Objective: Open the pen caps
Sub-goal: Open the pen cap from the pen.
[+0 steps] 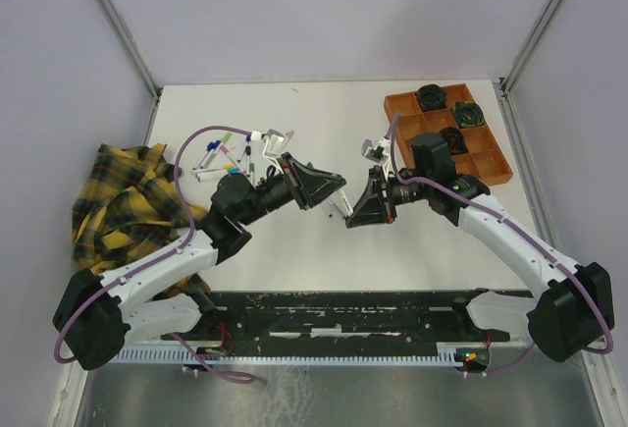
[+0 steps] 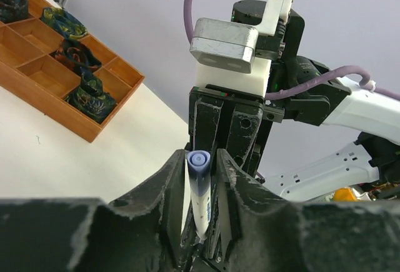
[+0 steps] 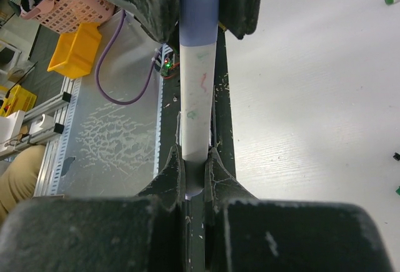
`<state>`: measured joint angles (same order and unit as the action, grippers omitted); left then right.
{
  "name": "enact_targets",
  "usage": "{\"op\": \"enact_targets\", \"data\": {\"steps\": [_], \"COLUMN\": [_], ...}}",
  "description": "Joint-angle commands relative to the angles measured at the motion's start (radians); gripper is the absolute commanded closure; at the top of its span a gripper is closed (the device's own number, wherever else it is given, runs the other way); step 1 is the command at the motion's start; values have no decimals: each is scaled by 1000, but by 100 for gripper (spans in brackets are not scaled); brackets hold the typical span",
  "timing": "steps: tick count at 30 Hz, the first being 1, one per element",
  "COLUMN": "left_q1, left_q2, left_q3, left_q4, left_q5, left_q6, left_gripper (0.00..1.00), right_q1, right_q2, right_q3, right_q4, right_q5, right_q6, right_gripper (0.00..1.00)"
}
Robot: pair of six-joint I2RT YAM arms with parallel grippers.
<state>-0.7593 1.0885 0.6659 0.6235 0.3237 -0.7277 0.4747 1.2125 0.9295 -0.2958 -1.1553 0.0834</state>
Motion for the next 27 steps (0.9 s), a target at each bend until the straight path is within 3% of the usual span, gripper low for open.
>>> {"op": "enact_targets", "data": {"steps": [1,5,6,8,11,13,20,27], "left_q1": [4,3,3,3,4,3,0,-13], "left_q2": [2,10,11,14,11,13,36,67], "left_q3": [41,43,40,30,0,-29,-106,-131], "left_q4": [35,44,47,64,103,153,306,390], "left_q5": [31,51,54,56,37,22,-24,-49], "left_q6": [-28,-27,-26,-27,-34,-52,-109,-134], "left_gripper": [72,96,97,97,97,97,97,97], "right_q1": [-4,-5,-6,-7,-17,-27,-39,-37], "right_q2": [3,4,3,3,3,1,-20,-14], "right_q3": [46,48,48,51,49,34,-33,-74], "right_q4": [17,15,16,16,41,96,290,392], "right_q5": [-34,-33,-32,-30,-27,-28,1,28], "right_q6": [-19,-19,-19,-17,18,88,240,309], "right_gripper": [100,100,100,94,73,67,59,59]}}
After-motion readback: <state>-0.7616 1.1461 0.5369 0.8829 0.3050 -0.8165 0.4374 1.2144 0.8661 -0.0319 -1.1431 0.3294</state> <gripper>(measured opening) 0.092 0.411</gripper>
